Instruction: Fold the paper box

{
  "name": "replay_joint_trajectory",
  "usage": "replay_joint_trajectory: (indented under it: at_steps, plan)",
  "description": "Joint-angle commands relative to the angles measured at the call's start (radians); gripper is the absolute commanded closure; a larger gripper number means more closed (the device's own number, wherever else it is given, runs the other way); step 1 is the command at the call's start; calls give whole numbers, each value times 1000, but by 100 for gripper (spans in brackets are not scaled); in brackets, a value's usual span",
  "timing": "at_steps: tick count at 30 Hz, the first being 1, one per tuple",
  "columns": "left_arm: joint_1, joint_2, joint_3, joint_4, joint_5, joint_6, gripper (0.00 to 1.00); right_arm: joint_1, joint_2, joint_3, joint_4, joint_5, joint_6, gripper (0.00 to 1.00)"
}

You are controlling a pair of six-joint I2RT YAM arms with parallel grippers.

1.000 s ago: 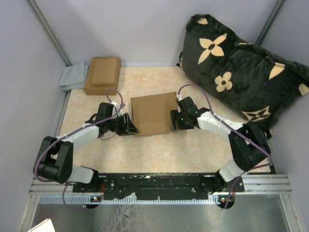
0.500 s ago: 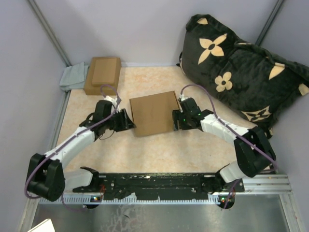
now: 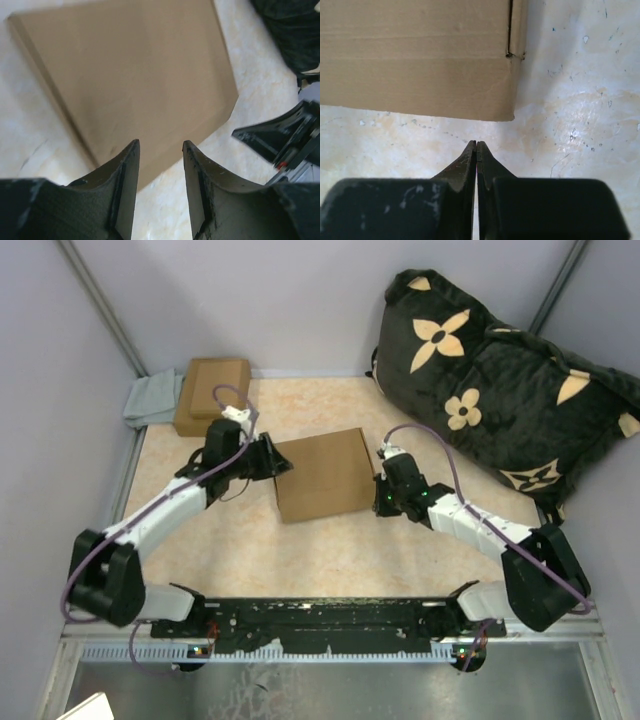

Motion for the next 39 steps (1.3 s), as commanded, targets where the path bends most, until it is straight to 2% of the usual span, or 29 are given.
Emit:
replay_joint_trajectory:
  at_steps: [1,7,16,23,28,31,35,39]
  plan:
    - [-58,201,187,125,39,27,54,-4,28,-30,149,41,23,100]
    - [-113,430,370,145,6,73,53,-3,96,-51,228,78,56,100]
    - [-182,645,470,143,-5,118,54,-4,175,-11,278,130,71,100]
    - [-200,706,462,115,35,128,56,-4,221,33,315,118,84,100]
    - [-216,723,444,111,76,137,61,-4,320,122,354,115,98,100]
    - [-227,736,438,117,91,134,62,-4,378,148,440,99,122,100]
    - [-243,762,438,127,123,117,64,-4,391,90,637,40,177,100]
    - [-250,768,425,136,127,98,65,9,355,57,656,-12,184,100]
